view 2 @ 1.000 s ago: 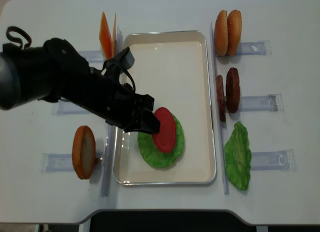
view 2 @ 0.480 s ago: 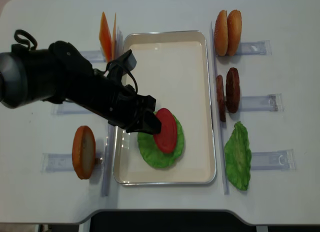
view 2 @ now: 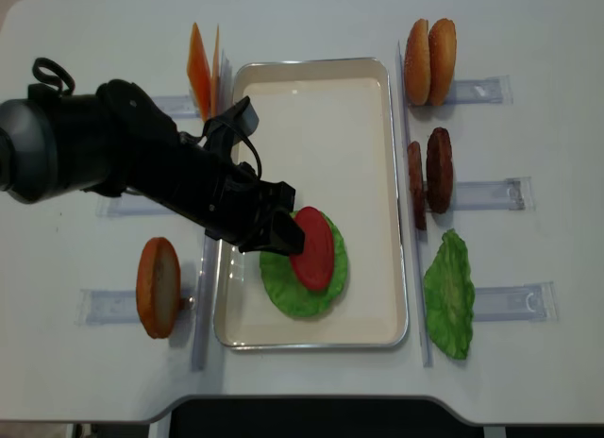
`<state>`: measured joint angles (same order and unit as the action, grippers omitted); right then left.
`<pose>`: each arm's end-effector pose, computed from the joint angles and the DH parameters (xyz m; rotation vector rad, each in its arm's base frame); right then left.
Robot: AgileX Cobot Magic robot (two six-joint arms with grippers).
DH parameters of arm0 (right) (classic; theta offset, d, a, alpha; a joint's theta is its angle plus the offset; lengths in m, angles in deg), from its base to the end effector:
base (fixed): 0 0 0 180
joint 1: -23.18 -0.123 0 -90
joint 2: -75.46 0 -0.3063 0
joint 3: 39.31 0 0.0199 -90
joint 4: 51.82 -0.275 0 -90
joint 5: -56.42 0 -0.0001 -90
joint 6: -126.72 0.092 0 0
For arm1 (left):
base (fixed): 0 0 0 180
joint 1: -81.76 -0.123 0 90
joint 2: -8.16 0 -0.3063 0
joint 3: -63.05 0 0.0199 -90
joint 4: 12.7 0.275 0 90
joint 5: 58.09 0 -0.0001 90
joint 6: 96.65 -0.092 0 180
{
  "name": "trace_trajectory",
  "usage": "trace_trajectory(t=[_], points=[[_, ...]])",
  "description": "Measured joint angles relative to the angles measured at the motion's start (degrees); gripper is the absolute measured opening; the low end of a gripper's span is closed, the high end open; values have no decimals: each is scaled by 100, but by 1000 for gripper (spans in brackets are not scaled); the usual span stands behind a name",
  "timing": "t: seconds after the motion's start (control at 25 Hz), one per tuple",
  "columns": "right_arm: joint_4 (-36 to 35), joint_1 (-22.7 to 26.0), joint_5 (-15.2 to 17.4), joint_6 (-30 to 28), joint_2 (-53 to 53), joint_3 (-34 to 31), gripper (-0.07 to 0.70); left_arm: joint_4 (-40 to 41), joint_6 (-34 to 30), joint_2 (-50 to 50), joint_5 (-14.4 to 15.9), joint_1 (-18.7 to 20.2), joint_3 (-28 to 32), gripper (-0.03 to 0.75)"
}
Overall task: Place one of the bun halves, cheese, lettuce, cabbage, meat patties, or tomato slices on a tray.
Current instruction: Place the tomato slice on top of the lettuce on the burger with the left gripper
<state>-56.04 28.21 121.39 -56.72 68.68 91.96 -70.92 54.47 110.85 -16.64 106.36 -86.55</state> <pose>-0.0091 0.0070 0.2847 0.0218 2.1003 -0.0001 0.2604 -0.1762 0.1780 0.2463 2.8442 -1.0244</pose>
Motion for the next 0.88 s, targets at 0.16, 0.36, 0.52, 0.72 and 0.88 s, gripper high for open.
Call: trace_trajectory(t=[0.16, 0.36, 0.52, 0.72, 0.88], points=[[0, 0, 0, 0, 0, 0, 400, 6, 86, 0, -2, 0, 0, 86], [0, 0, 0, 0, 0, 0, 400, 57, 242, 0, -7, 0, 0, 165], [0, 0, 0, 0, 0, 0, 400, 170, 466, 0, -7, 0, 0, 258], [0, 0, 0, 0, 0, 0, 400, 431, 806, 0, -7, 0, 0, 459], [0, 0, 0, 0, 0, 0, 400, 752, 1148, -113, -7, 0, 0, 531]])
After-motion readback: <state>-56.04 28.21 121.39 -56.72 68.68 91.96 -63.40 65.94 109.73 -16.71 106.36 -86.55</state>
